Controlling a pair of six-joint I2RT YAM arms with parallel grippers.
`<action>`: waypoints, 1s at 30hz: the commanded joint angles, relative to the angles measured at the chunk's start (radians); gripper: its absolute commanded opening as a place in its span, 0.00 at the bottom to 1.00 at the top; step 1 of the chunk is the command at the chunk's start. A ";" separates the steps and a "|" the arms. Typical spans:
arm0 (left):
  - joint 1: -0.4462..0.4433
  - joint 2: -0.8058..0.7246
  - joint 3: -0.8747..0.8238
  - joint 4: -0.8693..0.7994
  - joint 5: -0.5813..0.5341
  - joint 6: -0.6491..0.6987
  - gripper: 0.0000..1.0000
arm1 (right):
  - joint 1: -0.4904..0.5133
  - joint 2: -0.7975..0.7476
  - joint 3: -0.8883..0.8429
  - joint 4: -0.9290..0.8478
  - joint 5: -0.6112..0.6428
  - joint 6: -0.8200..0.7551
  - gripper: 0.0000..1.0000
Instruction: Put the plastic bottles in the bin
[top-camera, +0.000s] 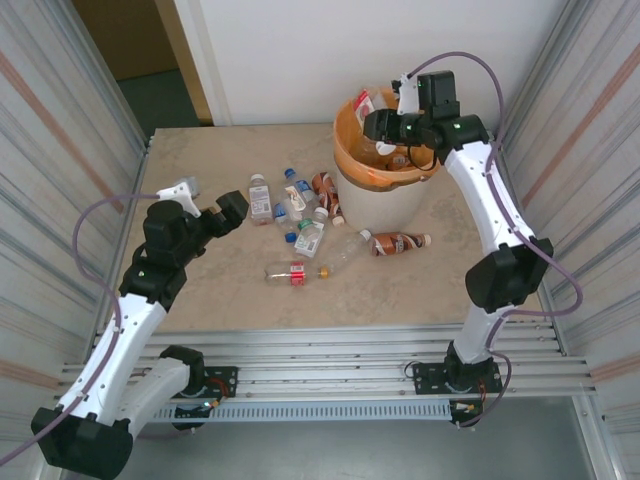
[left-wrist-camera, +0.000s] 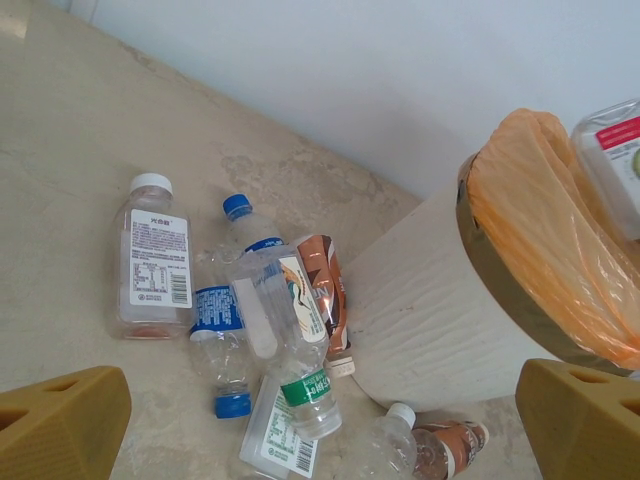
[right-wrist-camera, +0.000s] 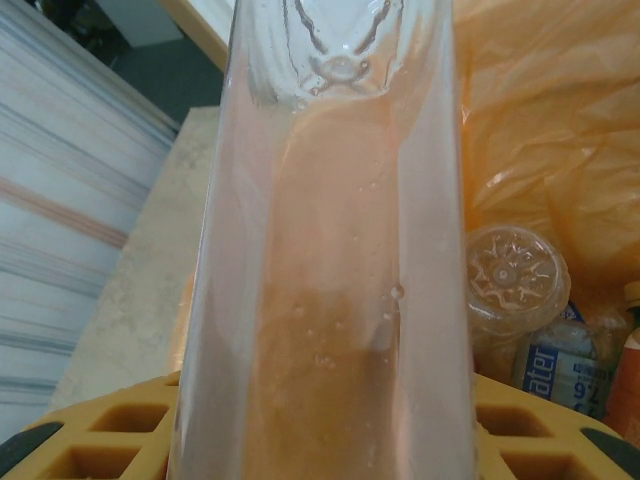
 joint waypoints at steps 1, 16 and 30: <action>0.012 0.000 -0.014 -0.002 0.011 -0.002 0.99 | -0.005 0.041 0.065 -0.072 -0.029 -0.069 0.23; 0.025 0.030 -0.005 -0.002 0.021 -0.008 0.99 | 0.007 0.110 0.097 -0.193 -0.032 -0.167 0.36; 0.027 0.066 0.001 0.001 0.037 -0.002 0.99 | 0.023 0.095 0.199 -0.247 0.095 -0.201 0.75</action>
